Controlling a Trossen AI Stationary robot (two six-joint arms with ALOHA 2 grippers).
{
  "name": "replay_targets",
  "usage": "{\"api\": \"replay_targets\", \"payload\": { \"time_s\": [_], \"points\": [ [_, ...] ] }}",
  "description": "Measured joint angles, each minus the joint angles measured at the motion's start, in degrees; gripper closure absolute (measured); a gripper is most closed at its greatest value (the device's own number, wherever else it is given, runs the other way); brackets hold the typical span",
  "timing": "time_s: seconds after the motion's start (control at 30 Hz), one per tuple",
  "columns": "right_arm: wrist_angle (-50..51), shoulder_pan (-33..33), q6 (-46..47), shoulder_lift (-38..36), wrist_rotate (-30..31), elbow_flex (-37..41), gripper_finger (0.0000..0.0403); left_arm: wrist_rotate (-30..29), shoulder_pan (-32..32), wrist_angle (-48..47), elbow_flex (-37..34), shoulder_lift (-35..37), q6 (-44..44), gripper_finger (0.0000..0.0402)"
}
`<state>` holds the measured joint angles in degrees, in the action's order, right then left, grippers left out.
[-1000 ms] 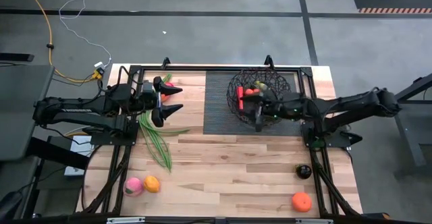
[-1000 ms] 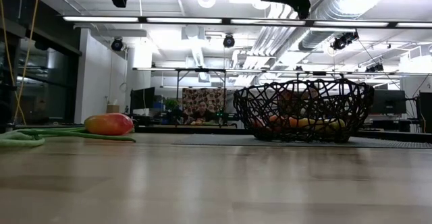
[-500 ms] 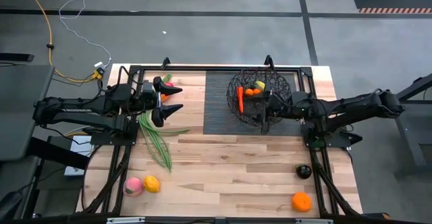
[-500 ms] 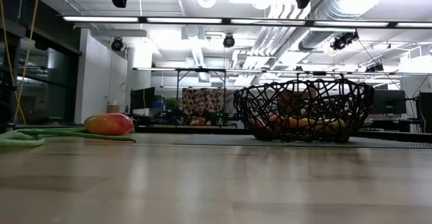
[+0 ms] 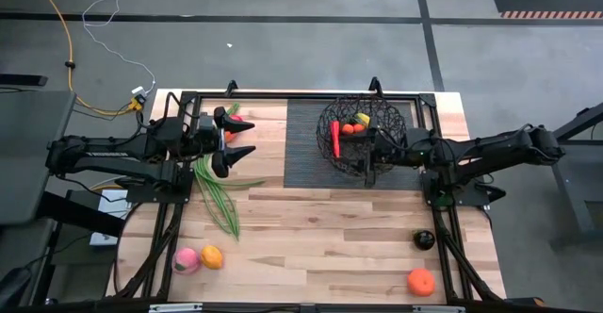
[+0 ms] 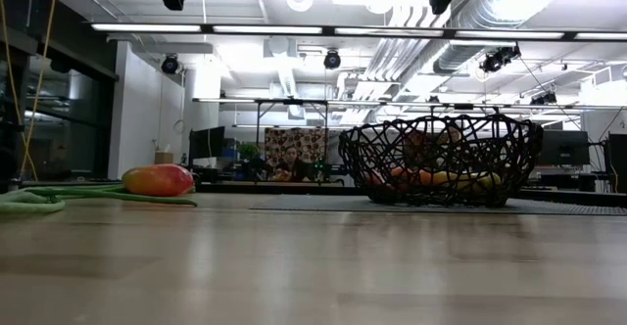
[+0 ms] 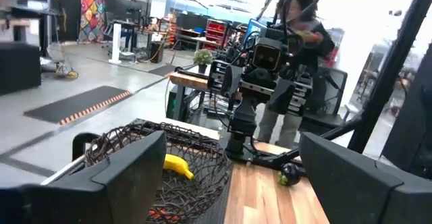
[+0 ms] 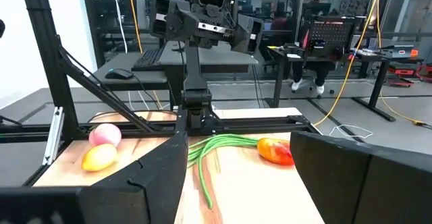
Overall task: Build produce basket
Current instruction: Put the red mango into the black basket
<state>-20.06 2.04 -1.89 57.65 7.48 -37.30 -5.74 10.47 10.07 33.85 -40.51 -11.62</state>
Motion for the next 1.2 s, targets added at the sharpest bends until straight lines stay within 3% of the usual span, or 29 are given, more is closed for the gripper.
{"api": "replay_targets", "payload": {
  "time_s": [0.13,0.3,0.5,0.63,0.87,1.2],
  "points": [
    [0.14,-0.02,1.06,0.00,0.28,-0.02,0.0160,-10.40,0.04,-1.69,0.11,-0.37,-7.89,0.0076],
    [1.14,-0.02,1.92,0.00,1.44,-0.02,0.0160,-22.04,3.62,-20.14,6.75,-2.96,-14.69,0.0076],
    [2.17,-0.07,2.09,0.00,1.85,-0.02,0.0160,-16.96,16.55,-44.77,16.14,-10.64,-19.63,0.0076],
    [2.29,-0.07,2.07,0.00,2.36,-0.02,0.0160,-10.48,26.15,-54.35,17.64,-17.11,-16.04,0.0075],
    [3.09,-0.07,3.11,0.00,3.34,-0.02,0.0160,-6.76,36.36,-59.70,17.53,-29.48,-8.55,0.0064],
    [4.81,-0.17,3.38,0.00,3.48,-0.04,0.0160,-2.22,40.81,-56.93,17.53,-41.06,-5.27,0.0060]
  ]
}}
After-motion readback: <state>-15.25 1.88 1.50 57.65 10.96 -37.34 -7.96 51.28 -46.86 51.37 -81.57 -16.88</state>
